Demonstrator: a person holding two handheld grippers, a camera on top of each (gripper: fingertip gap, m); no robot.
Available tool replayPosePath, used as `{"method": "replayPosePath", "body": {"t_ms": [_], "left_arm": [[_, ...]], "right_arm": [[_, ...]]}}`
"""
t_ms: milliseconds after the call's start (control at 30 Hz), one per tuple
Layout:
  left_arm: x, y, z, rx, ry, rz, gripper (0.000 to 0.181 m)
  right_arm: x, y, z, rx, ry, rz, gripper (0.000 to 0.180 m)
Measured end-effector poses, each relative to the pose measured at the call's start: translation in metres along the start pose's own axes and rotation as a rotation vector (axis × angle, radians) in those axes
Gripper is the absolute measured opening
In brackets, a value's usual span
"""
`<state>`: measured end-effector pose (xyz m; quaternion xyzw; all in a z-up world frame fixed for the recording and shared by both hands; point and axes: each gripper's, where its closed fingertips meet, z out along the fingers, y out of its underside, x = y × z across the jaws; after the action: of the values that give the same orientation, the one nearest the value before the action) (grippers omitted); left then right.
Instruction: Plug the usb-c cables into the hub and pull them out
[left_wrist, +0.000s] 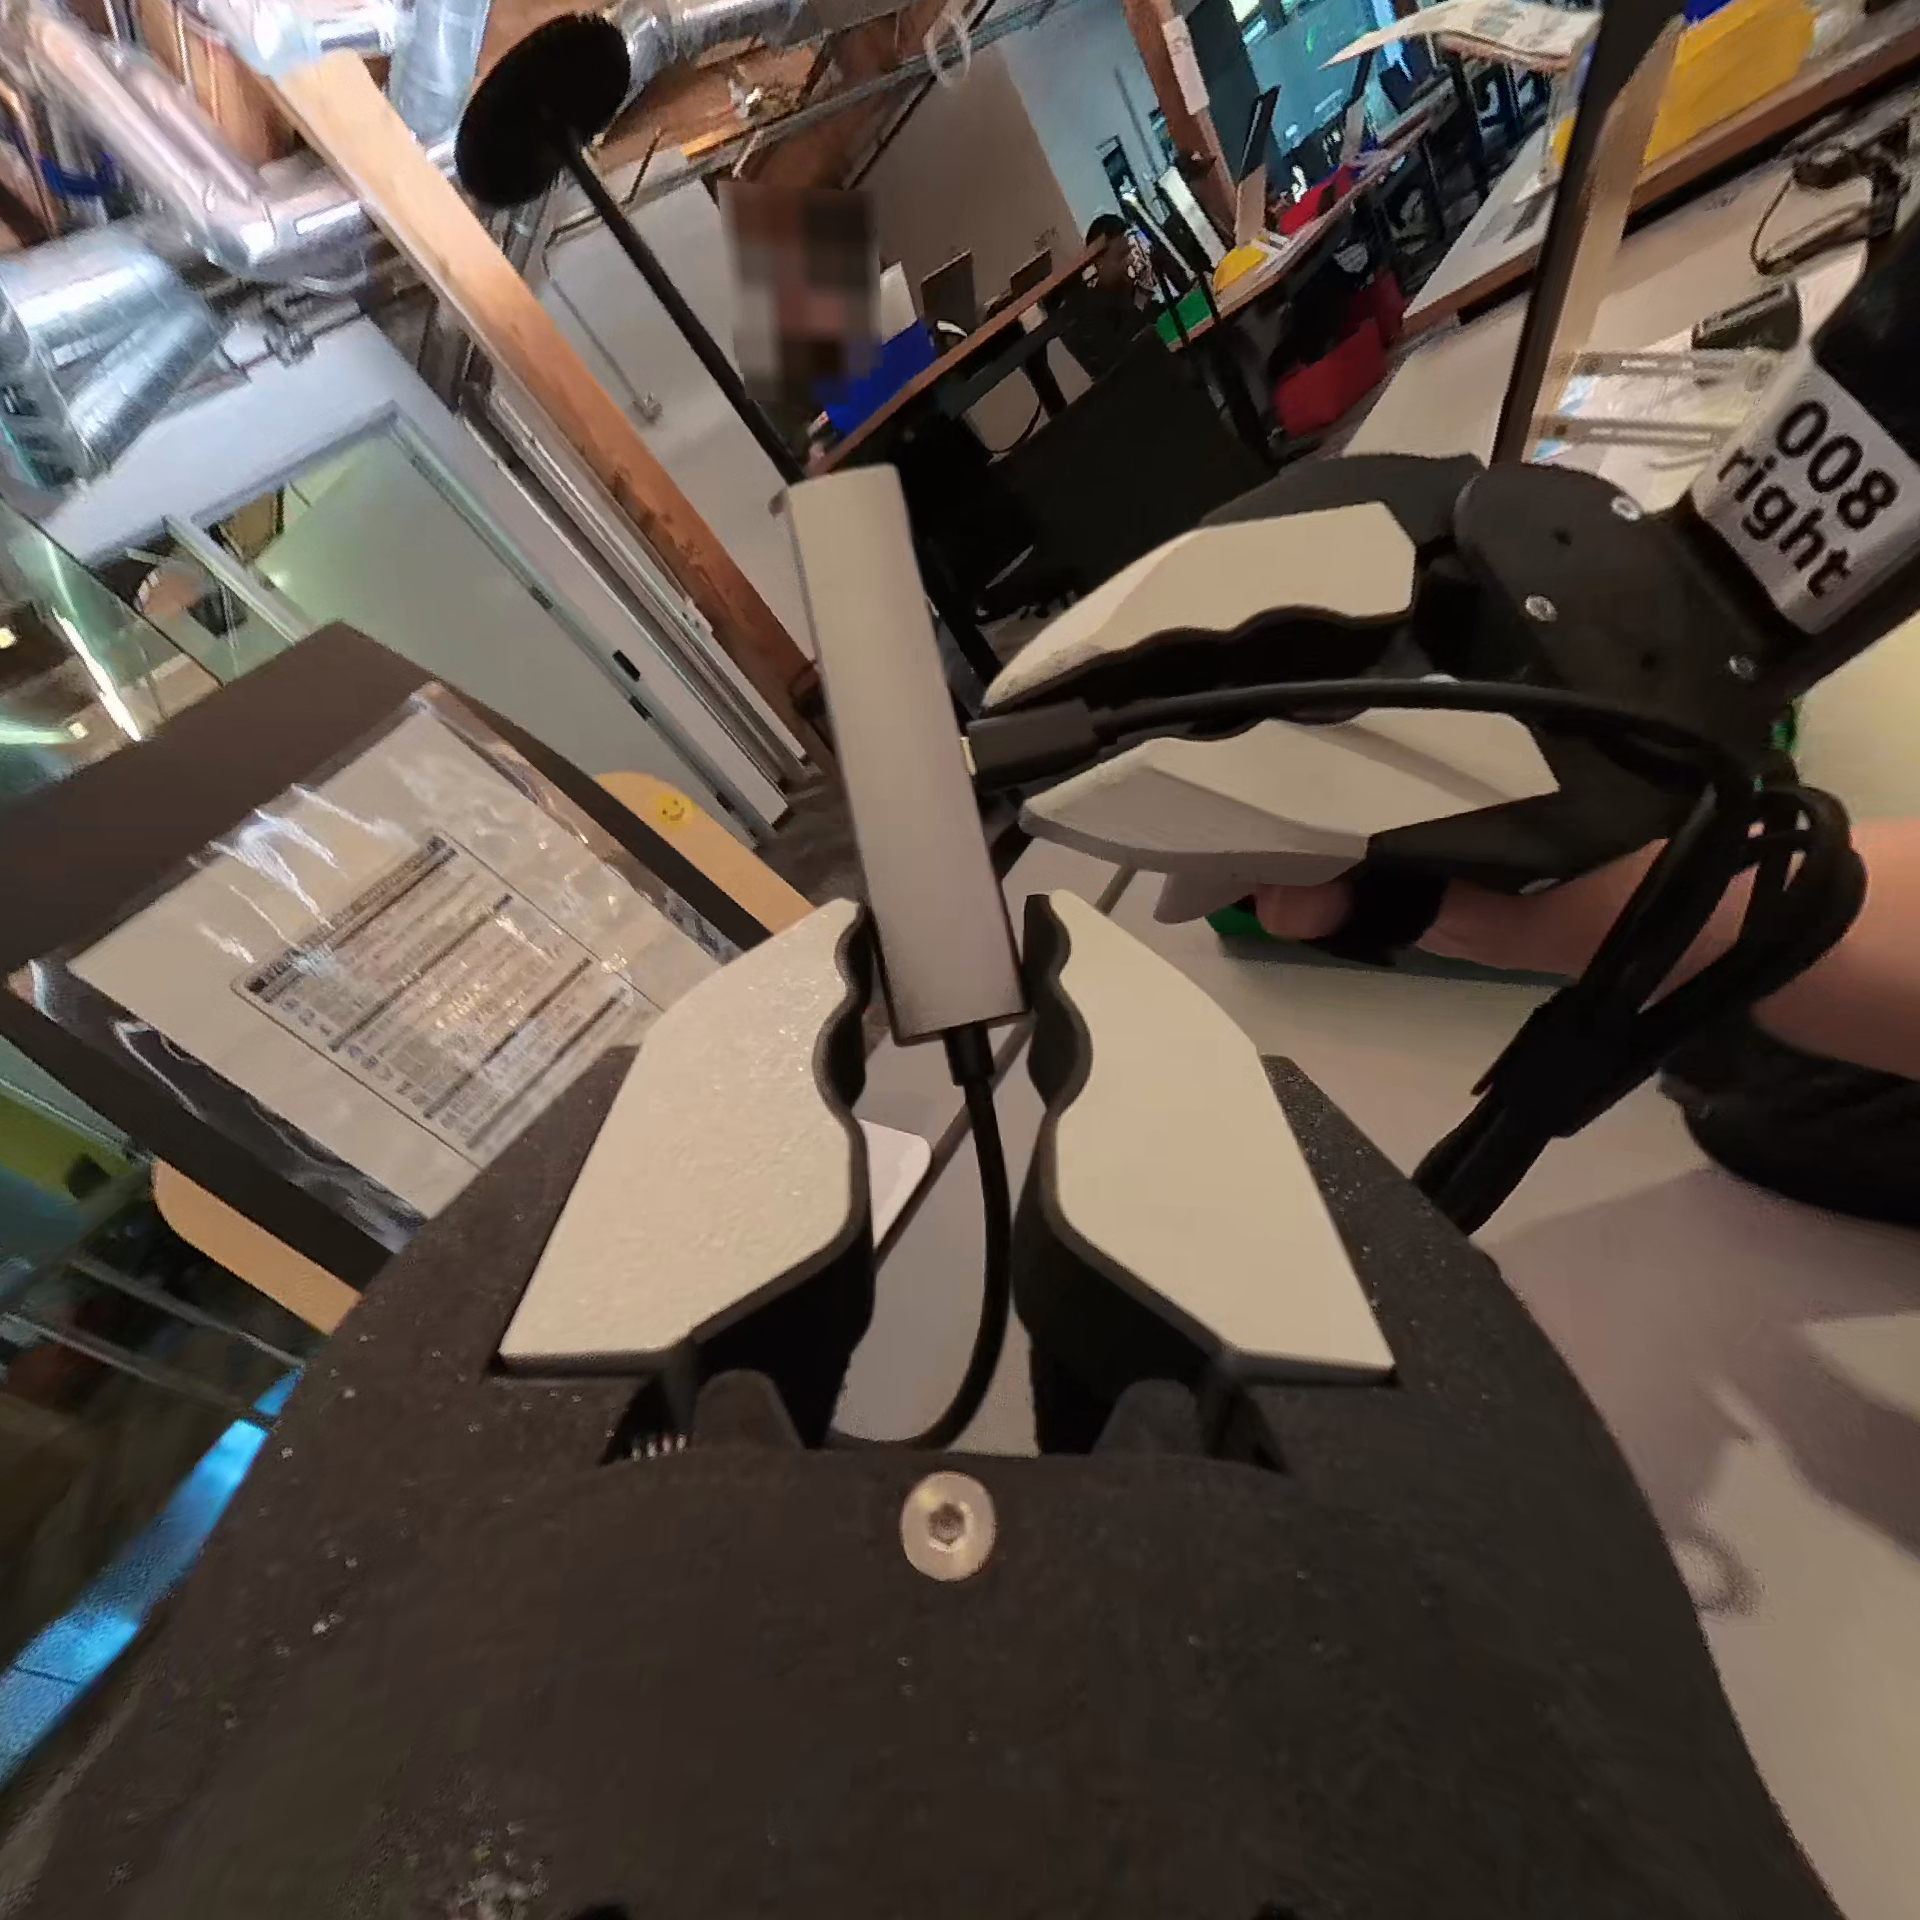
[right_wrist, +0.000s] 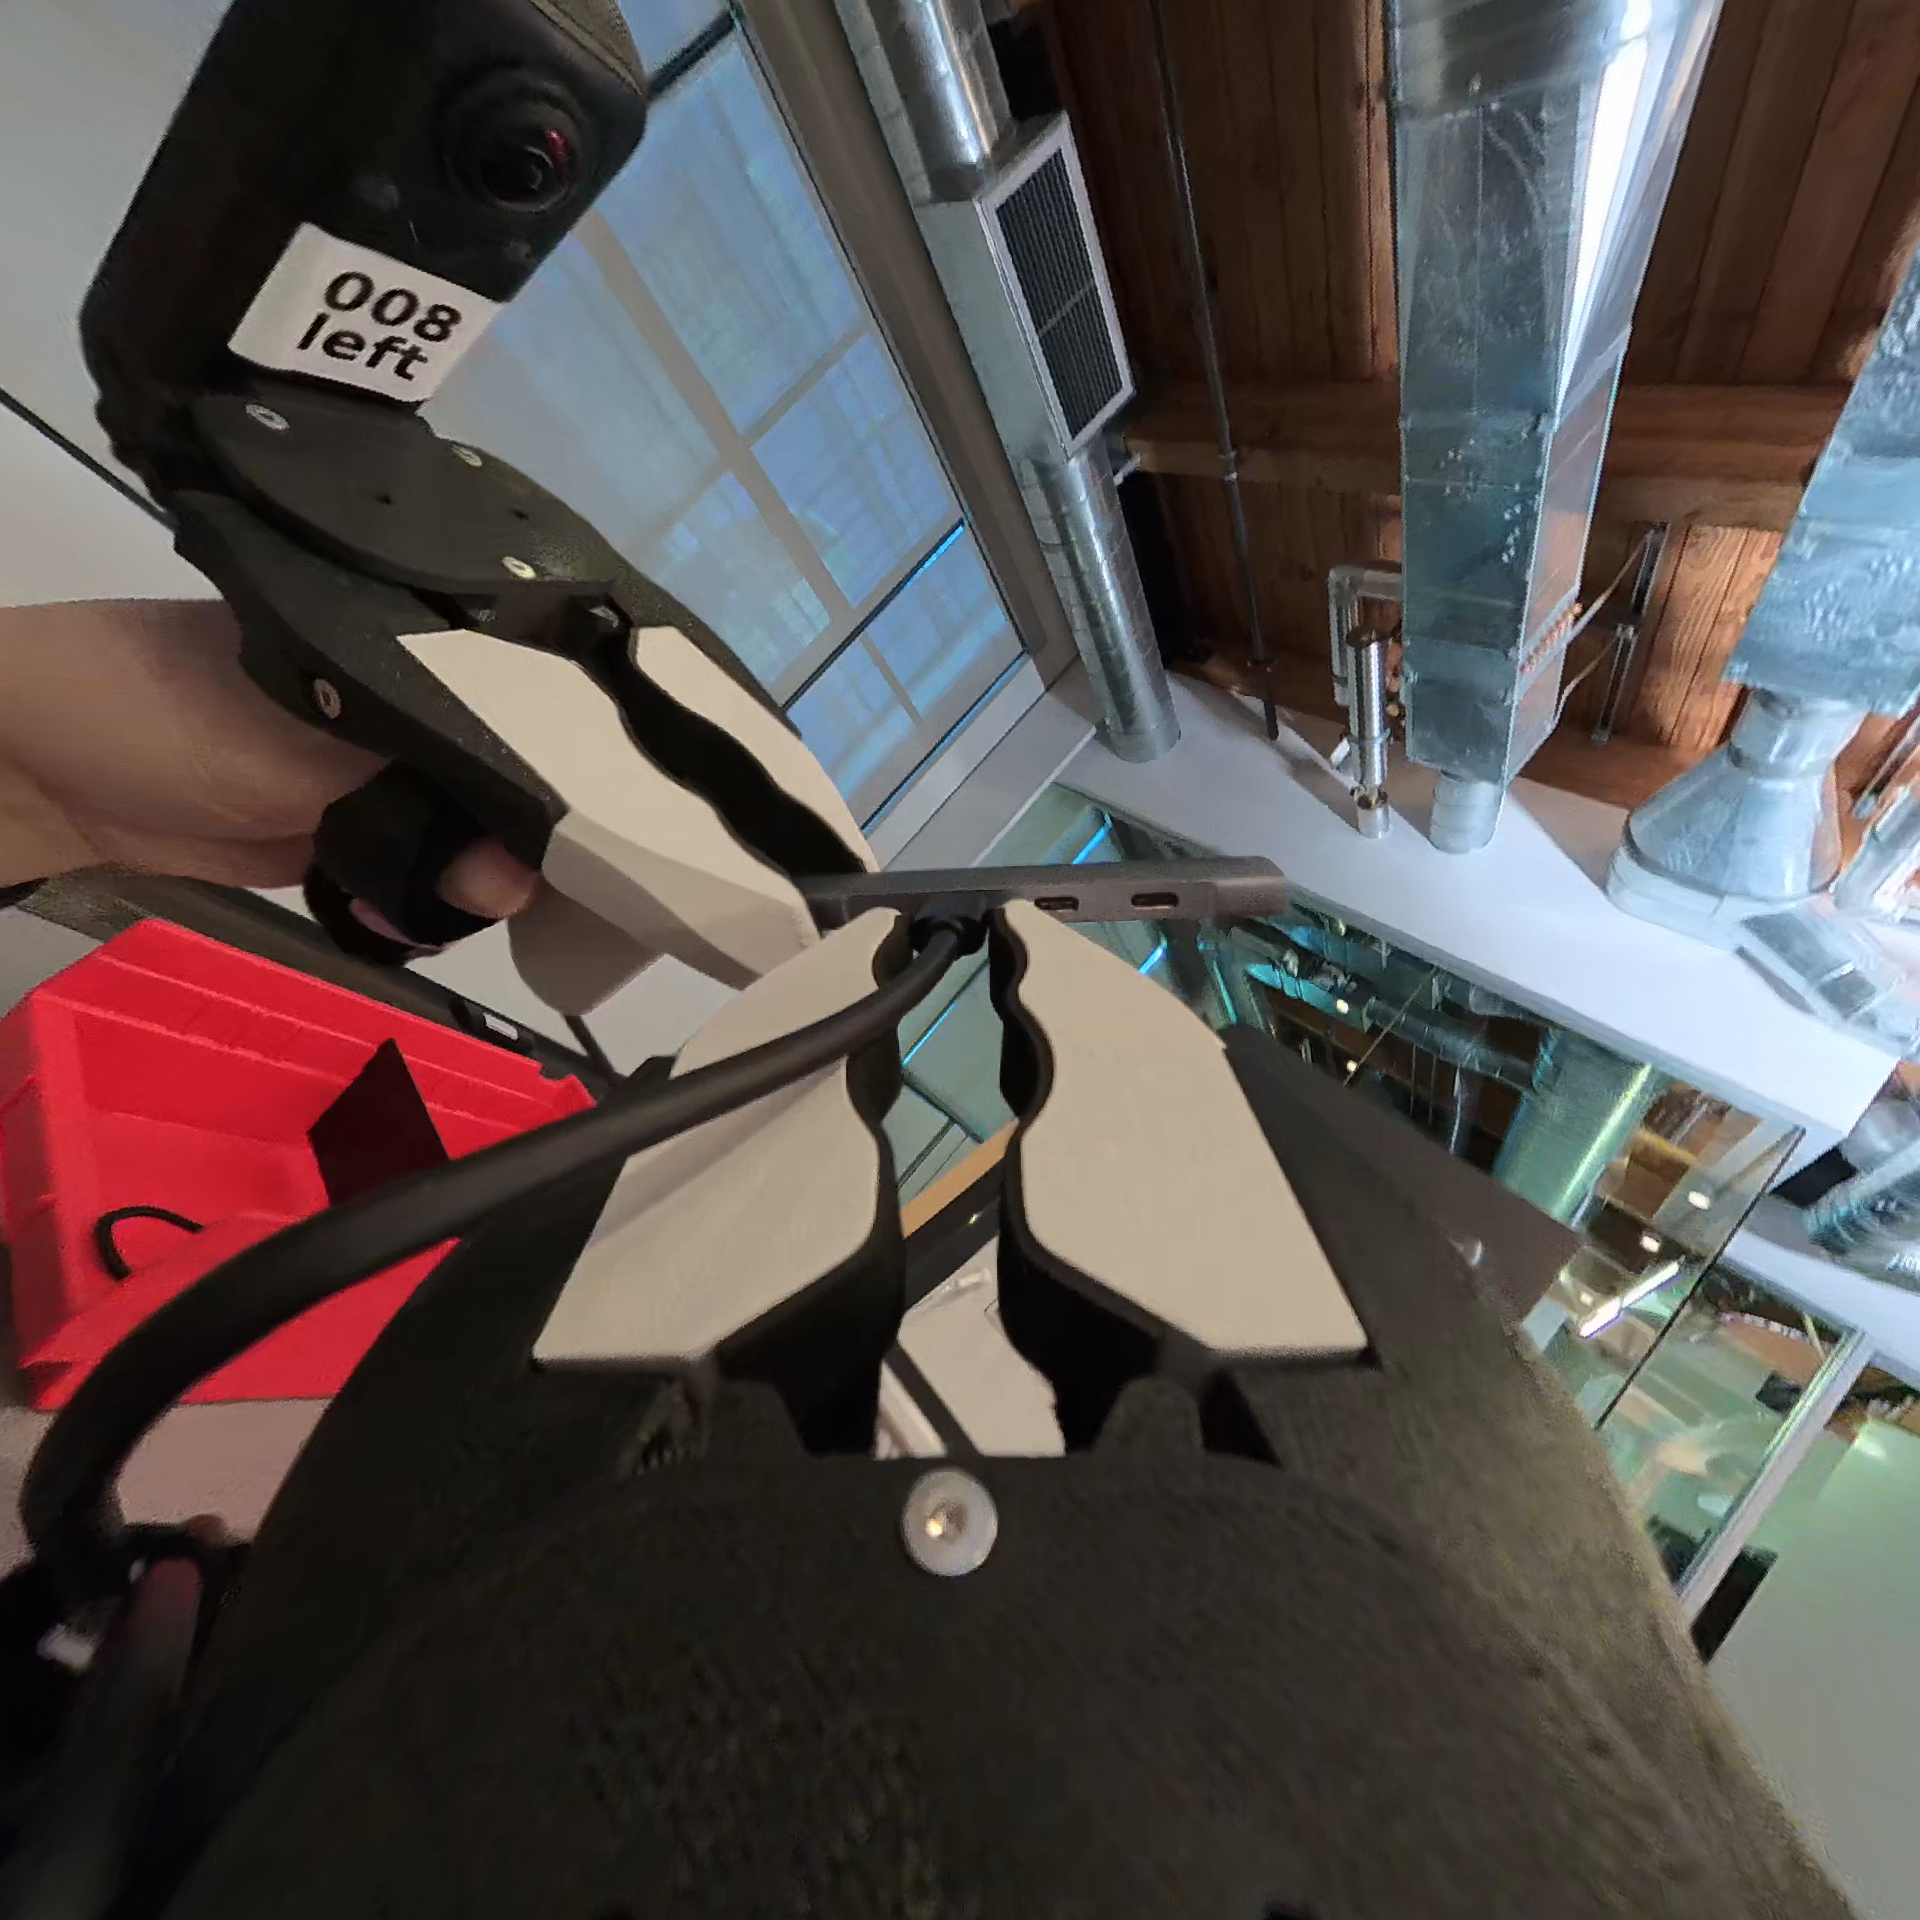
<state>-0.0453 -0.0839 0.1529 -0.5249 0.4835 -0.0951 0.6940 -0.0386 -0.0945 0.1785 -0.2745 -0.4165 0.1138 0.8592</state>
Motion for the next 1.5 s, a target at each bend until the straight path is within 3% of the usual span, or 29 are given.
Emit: {"method": "replayPosePath", "body": {"t_ms": [33, 267, 400, 567, 633, 733, 900, 1067, 1200, 1300, 1367, 1500], "left_arm": [[-0.004, 0.004, 0.003, -0.007, -0.002, -0.039, 0.026], [-0.049, 0.057, 0.005, -0.201, -0.145, -0.047, 0.025], [-0.058, 0.095, 0.003, -0.358, -0.118, 0.046, 0.025], [-0.052, 0.126, -0.006, -0.455, 0.023, 0.077, 0.025], [-0.042, 0.131, -0.009, -0.447, 0.112, 0.076, 0.025], [-0.038, 0.134, -0.011, -0.446, 0.153, 0.054, 0.025], [-0.029, 0.14, -0.016, -0.444, 0.227, 0.072, 0.025], [-0.021, 0.147, -0.023, -0.47, 0.3, 0.062, 0.025], [-0.016, 0.159, -0.02, -0.532, 0.321, 0.073, 0.024], [-0.014, 0.165, -0.018, -0.563, 0.328, 0.08, 0.024], [-0.015, 0.166, -0.017, -0.567, 0.323, 0.075, 0.024], [-0.022, 0.166, -0.017, -0.567, 0.287, 0.07, 0.024]], "right_arm": [[0.001, 0.007, 0.001, -0.026, -0.003, 0.02, 0.015], [0.026, 0.105, -0.01, -0.404, -0.034, 0.134, 0.02], [-0.01, 0.174, -0.034, -0.688, -0.276, 0.417, 0.019], [-0.068, 0.226, -0.066, -0.952, -0.501, 0.679, 0.017], [-0.092, 0.234, -0.079, -1.047, -0.592, 0.766, 0.015], [-0.122, 0.22, -0.086, -1.043, -0.775, 0.855, 0.013], [-0.145, 0.236, -0.103, -1.169, -0.823, 0.887, 0.013], [-0.136, 0.276, -0.121, -1.34, -0.687, 0.8, 0.012], [-0.144, 0.287, -0.128, -1.387, -0.677, 0.81, 0.016], [-0.147, 0.301, -0.141, -1.477, -0.678, 0.697, 0.017], [-0.147, 0.302, -0.14, -1.48, -0.686, 0.676, 0.007], [-0.13, 0.301, -0.136, -1.461, -0.658, 0.623, 0.005]]}}
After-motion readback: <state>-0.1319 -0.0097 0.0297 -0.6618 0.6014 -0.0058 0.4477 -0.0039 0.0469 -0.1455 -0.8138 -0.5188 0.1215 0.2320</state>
